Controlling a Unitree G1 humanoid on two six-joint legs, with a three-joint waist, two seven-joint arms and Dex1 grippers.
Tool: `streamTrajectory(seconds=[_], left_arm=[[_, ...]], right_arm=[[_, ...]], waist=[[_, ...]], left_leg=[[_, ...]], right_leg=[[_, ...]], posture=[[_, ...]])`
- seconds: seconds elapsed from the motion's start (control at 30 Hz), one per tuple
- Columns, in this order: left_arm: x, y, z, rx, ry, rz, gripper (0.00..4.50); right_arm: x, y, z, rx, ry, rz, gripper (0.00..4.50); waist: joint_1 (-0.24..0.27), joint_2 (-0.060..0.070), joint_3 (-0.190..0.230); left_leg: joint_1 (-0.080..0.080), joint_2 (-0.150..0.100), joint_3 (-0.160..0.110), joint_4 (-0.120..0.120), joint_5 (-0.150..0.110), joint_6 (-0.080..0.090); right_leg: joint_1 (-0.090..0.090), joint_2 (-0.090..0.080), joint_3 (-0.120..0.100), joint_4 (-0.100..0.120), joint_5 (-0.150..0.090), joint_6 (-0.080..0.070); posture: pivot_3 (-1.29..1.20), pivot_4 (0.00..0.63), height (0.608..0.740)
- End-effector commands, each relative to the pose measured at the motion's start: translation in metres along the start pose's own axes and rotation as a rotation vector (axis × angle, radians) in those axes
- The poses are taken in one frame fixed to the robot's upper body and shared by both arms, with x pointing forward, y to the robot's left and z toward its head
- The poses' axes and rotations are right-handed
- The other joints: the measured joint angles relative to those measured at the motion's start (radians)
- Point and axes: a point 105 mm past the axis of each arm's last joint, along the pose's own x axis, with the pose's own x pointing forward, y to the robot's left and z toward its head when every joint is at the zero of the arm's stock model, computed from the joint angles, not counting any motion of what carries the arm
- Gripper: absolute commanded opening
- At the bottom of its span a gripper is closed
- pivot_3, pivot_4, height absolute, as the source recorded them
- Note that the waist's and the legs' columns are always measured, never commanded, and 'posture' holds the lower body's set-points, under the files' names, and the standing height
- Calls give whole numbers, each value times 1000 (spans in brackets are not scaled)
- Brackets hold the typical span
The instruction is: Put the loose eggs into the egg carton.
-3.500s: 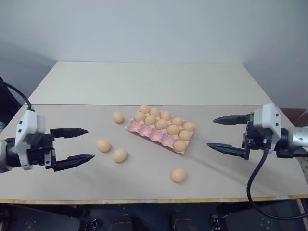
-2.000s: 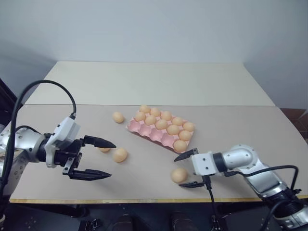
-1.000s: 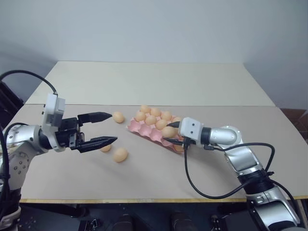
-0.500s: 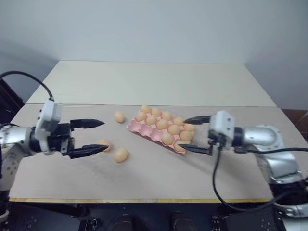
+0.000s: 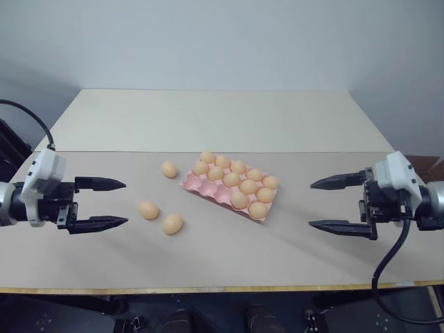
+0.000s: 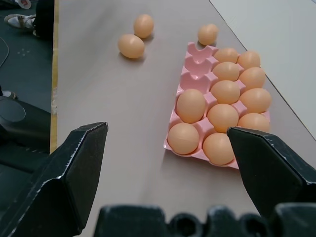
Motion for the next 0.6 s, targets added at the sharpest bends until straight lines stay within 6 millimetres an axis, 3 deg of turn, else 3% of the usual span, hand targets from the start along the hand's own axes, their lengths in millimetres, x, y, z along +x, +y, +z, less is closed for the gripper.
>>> streamTrajectory(seconds=[0.03,0.33,0.6], left_arm=[[5,0,6,52,0,-15,4500],[6,11,-8,76,55,80,4500],[37,47,-40,-40,95,249,4500]], right_arm=[[3,3,12,-54,-24,10,4474],[5,3,17,-69,-37,5,4474],[11,2,22,-82,-69,-2,4474]], waist=[[1,0,0],[1,0,0],[6,0,0]], left_leg=[[0,0,0,0,0,0],[0,0,0,0,0,0],[-1,0,0,0,0,0]], right_leg=[[0,0,0,0,0,0],[0,0,0,0,0,0],[0,0,0,0,0,0]], posture=[[0,150,740],[0,150,740],[0,150,740]])
